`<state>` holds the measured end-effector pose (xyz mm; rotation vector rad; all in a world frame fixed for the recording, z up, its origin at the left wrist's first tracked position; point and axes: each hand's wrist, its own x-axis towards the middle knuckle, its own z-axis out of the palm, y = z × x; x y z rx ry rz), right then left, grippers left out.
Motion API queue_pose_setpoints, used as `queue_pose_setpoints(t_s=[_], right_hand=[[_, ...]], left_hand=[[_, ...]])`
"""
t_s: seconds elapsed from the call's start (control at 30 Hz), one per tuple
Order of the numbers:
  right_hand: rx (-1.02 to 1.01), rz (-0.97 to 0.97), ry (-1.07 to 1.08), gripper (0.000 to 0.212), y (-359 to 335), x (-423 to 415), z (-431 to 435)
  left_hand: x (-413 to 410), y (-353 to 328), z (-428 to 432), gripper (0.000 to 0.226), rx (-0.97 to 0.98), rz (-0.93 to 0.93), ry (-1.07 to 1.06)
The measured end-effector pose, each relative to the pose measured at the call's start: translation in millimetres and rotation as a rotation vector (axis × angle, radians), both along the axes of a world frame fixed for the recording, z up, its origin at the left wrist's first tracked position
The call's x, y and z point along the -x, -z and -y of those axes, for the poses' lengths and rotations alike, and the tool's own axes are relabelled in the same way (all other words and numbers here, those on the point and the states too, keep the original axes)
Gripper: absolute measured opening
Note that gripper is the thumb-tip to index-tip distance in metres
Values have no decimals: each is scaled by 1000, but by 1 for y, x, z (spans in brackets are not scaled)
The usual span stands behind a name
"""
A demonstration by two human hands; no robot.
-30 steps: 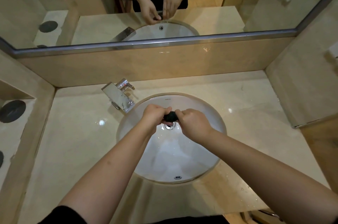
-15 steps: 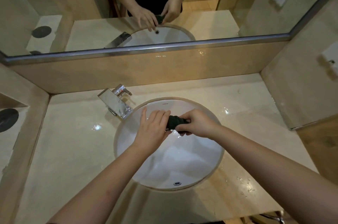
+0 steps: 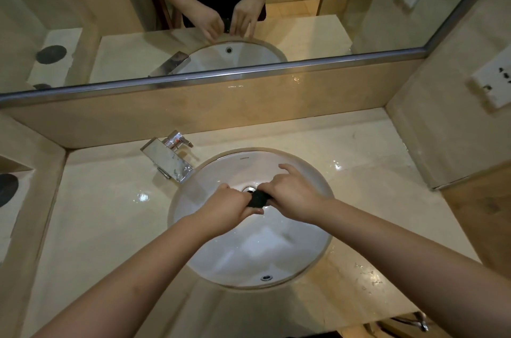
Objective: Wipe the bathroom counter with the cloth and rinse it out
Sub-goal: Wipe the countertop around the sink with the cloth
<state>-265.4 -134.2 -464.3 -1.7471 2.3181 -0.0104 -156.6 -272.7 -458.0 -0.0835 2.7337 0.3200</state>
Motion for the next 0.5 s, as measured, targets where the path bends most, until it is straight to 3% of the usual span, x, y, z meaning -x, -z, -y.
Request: queue_pose_setpoints(t_s=[0.13,0.3,0.4,0.5], right_hand=[[230,-202,-8,28,17,-5,-16],[392,-288,-36,41,27,-3,-32],[253,-290,-15,40,29,0,-39],[-6,-109,58,18,26,4,-49]], left_hand=[[-5,0,-5,44,-415,75,-268],[-1,0,-10,47,-619,249,-347],[6,10,-19,46,-612,318,-294],[18,26,-31,31,-427,361,-125]])
